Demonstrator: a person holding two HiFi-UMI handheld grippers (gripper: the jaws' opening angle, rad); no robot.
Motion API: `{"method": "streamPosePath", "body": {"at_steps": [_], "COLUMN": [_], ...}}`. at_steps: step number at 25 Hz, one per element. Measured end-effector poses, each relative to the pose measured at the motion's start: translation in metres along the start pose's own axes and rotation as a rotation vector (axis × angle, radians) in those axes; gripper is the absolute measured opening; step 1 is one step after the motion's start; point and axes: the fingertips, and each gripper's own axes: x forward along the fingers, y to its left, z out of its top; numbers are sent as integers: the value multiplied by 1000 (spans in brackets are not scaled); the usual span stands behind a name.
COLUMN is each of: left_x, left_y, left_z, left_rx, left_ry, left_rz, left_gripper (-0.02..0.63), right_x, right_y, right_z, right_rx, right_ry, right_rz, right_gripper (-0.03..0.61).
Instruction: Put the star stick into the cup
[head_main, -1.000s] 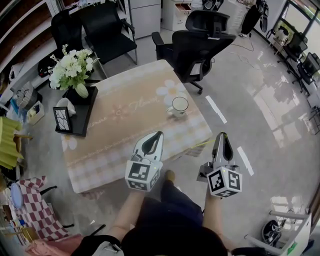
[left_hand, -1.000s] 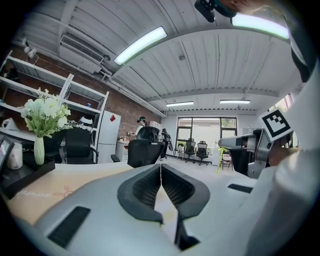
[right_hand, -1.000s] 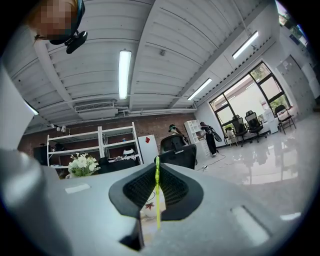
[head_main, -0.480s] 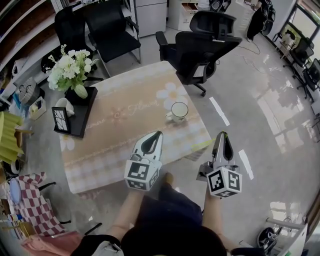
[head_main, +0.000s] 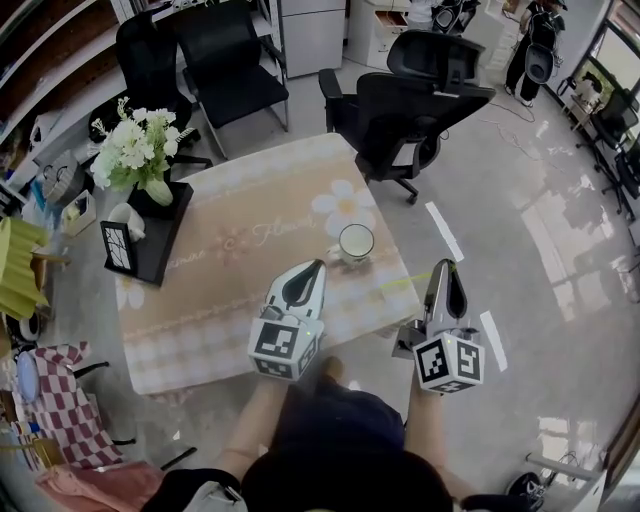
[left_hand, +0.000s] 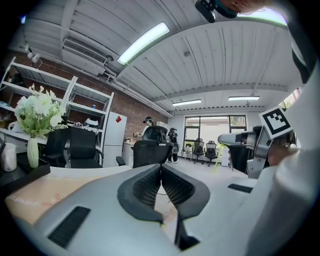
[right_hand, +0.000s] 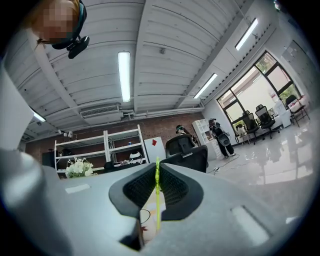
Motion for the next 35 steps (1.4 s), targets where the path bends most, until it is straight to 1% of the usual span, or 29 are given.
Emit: {"method": "streamPosePath", "body": {"at_steps": [5, 8, 18, 27, 35], "left_x": [18, 25, 29, 32, 40], "left_y": [4, 8, 7, 12, 17], "left_z": [3, -2, 2, 1, -3], "left_rx": [3, 1, -17, -26, -27], "left_ry": [-5, -7, -13, -12, 4], "left_rz": [6, 13, 15, 13, 14], "left_gripper": [12, 12, 12, 12, 12], "right_x": [19, 27, 36, 53, 62], "right_y": [-4, -5, -5, 17, 28], "right_z": [5, 6, 26, 45, 47], "right_rx": [10, 10, -4, 2, 24], "right_ry": [-25, -37, -79, -138, -143], "right_rz": [27, 45, 66, 121, 153], "right_gripper": [15, 15, 15, 15, 15]}}
